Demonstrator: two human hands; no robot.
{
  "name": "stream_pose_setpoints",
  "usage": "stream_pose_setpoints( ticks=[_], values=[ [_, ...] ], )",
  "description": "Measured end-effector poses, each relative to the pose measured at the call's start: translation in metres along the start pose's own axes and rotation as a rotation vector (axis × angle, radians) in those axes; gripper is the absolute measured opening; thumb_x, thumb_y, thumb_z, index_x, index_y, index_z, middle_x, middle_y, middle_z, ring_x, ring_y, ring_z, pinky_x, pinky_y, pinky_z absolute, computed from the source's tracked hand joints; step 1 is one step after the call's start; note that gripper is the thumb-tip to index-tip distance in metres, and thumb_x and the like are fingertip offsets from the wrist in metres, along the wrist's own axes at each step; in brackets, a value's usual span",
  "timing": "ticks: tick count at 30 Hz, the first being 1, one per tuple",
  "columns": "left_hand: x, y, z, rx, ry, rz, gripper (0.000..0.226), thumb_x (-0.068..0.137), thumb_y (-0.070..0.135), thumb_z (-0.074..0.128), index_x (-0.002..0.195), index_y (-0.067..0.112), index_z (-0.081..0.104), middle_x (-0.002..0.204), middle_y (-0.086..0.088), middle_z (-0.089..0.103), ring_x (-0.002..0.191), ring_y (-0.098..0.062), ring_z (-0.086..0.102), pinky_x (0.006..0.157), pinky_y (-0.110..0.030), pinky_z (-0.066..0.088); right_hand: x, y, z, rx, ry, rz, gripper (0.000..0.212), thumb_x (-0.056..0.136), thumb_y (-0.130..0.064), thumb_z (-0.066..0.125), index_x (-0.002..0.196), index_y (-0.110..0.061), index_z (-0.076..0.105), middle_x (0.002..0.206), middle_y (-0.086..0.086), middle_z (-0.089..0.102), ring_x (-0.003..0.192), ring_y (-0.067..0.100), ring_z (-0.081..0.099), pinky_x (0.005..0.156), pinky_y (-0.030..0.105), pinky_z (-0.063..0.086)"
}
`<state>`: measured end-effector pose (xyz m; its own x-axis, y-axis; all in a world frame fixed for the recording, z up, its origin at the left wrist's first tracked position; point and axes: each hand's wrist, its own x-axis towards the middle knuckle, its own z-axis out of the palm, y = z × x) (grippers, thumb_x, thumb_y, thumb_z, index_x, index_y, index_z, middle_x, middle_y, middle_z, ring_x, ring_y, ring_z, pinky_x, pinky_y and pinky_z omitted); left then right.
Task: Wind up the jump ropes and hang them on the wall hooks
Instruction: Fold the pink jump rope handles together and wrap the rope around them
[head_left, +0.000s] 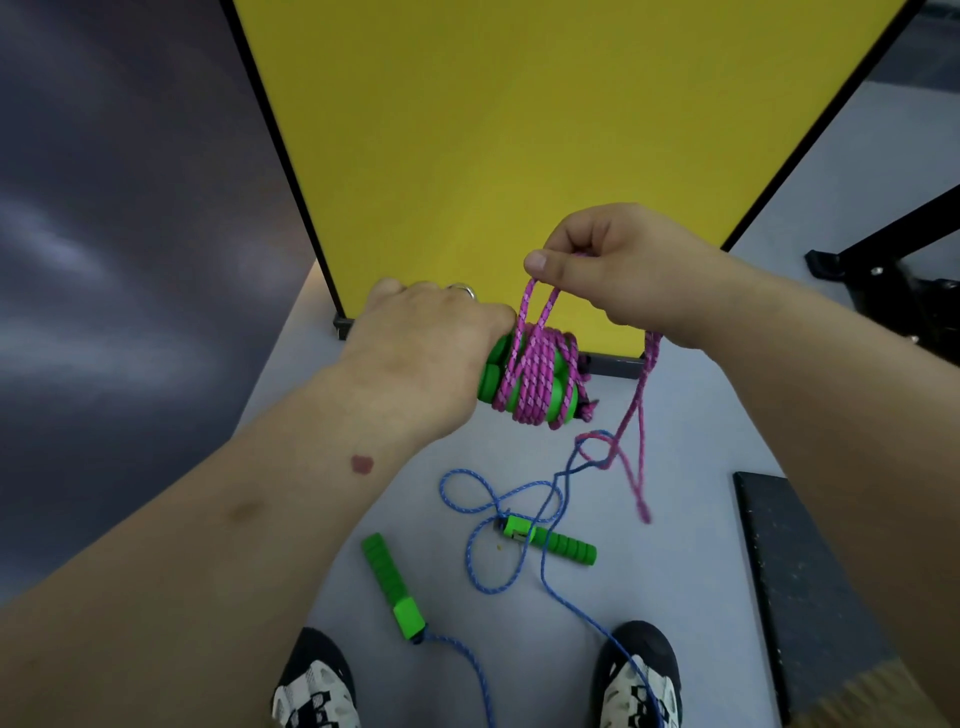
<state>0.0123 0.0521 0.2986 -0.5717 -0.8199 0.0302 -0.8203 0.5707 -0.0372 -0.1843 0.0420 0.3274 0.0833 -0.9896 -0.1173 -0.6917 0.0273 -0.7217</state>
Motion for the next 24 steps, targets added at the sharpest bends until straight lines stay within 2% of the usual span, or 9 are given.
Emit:
stream_pose_setpoints(
  ticks=[4, 8, 12, 15, 17, 18, 19, 22, 24],
  values=[
    [0.001, 0.003, -0.002, -0.009, 0.007, 0.060, 0.032, 0.080, 0.011, 0.058, 0.100, 0.034, 0.048, 0.075, 0.008, 0.036, 0.082, -0.021, 0.041, 0.073, -0.035, 0.022, 0.001, -0.006, 0.004, -0.020, 0.043, -0.057, 0.029, 0.093, -0.042, 0.068, 0.087, -0.014, 0.068, 0.055, -0.003, 0.036, 0.036, 0.007, 0.028, 0.037, 0.018, 0.025],
    [0.002, 0.001, -0.007, -0.038, 0.048, 0.061, 0.034, 0.078, 0.012, 0.060, 0.093, 0.033, 0.038, 0.075, 0.009, 0.036, 0.081, -0.020, 0.040, 0.069, -0.035, 0.020, 0.004, 0.004, 0.009, 0.027, 0.051, -0.014, 0.030, 0.090, -0.046, 0.071, 0.082, -0.018, 0.070, 0.056, -0.001, 0.038, 0.042, 0.009, 0.028, 0.039, 0.020, 0.024],
    [0.001, -0.002, -0.010, -0.103, 0.091, 0.070, 0.039, 0.079, 0.014, 0.061, 0.098, 0.040, 0.040, 0.072, 0.011, 0.036, 0.077, -0.018, 0.038, 0.070, -0.034, 0.023, 0.001, 0.010, 0.015, 0.156, -0.107, 0.091, 0.035, 0.089, -0.045, 0.071, 0.081, -0.011, 0.071, 0.056, 0.006, 0.050, 0.046, 0.016, 0.038, 0.047, 0.022, 0.030],
    [0.001, -0.005, -0.011, -0.181, 0.137, 0.046, 0.038, 0.076, 0.013, 0.061, 0.085, 0.038, 0.033, 0.070, 0.011, 0.036, 0.071, -0.020, 0.038, 0.068, -0.034, 0.024, -0.004, 0.011, 0.016, 0.318, -0.227, 0.191, 0.022, 0.092, -0.020, 0.068, 0.075, -0.005, 0.064, 0.047, 0.000, 0.055, 0.035, 0.009, 0.044, 0.039, 0.018, 0.037],
    [0.004, -0.008, -0.007, -0.201, 0.167, 0.005, 0.031, 0.072, 0.012, 0.060, 0.083, 0.031, 0.038, 0.072, 0.008, 0.041, 0.069, -0.023, 0.044, 0.065, -0.035, 0.027, -0.009, 0.013, 0.016, 0.154, -0.213, 0.192, 0.026, 0.095, 0.005, 0.058, 0.074, -0.010, 0.059, 0.053, -0.001, 0.057, 0.037, 0.003, 0.050, 0.040, 0.018, 0.044],
    [0.005, -0.009, -0.005, -0.203, 0.188, -0.019, 0.028, 0.071, 0.011, 0.060, 0.084, 0.028, 0.041, 0.072, 0.007, 0.044, 0.069, -0.025, 0.046, 0.064, -0.035, 0.028, -0.011, 0.014, 0.019, 0.043, -0.185, 0.190, 0.026, 0.094, 0.007, 0.057, 0.076, -0.011, 0.057, 0.061, -0.001, 0.057, 0.045, 0.001, 0.054, 0.046, 0.020, 0.050],
    [0.006, -0.010, -0.003, -0.205, 0.201, -0.045, 0.027, 0.070, 0.011, 0.059, 0.085, 0.026, 0.044, 0.073, 0.006, 0.045, 0.069, -0.026, 0.048, 0.064, -0.036, 0.030, -0.013, 0.014, 0.022, -0.028, -0.156, 0.189, 0.024, 0.094, 0.006, 0.059, 0.077, -0.011, 0.055, 0.066, -0.002, 0.056, 0.052, 0.002, 0.056, 0.051, 0.022, 0.053],
    [0.009, -0.011, 0.000, -0.202, 0.236, -0.117, 0.025, 0.072, 0.012, 0.060, 0.088, 0.025, 0.046, 0.072, 0.005, 0.045, 0.069, -0.028, 0.050, 0.065, -0.037, 0.033, -0.021, 0.014, 0.041, -0.021, -0.101, 0.209, 0.033, 0.098, -0.001, 0.052, 0.069, -0.015, 0.046, 0.065, 0.001, 0.048, 0.046, 0.002, 0.045, 0.042, 0.015, 0.036],
    [0.010, -0.013, 0.000, -0.177, 0.266, -0.164, 0.026, 0.074, 0.013, 0.061, 0.087, 0.025, 0.043, 0.073, 0.005, 0.042, 0.070, -0.030, 0.047, 0.068, -0.038, 0.034, -0.025, 0.015, 0.058, 0.073, -0.019, 0.190, 0.037, 0.099, -0.012, 0.049, 0.064, -0.021, 0.041, 0.060, 0.000, 0.039, 0.049, 0.013, 0.035, 0.047, 0.027, 0.032]
  ],
)
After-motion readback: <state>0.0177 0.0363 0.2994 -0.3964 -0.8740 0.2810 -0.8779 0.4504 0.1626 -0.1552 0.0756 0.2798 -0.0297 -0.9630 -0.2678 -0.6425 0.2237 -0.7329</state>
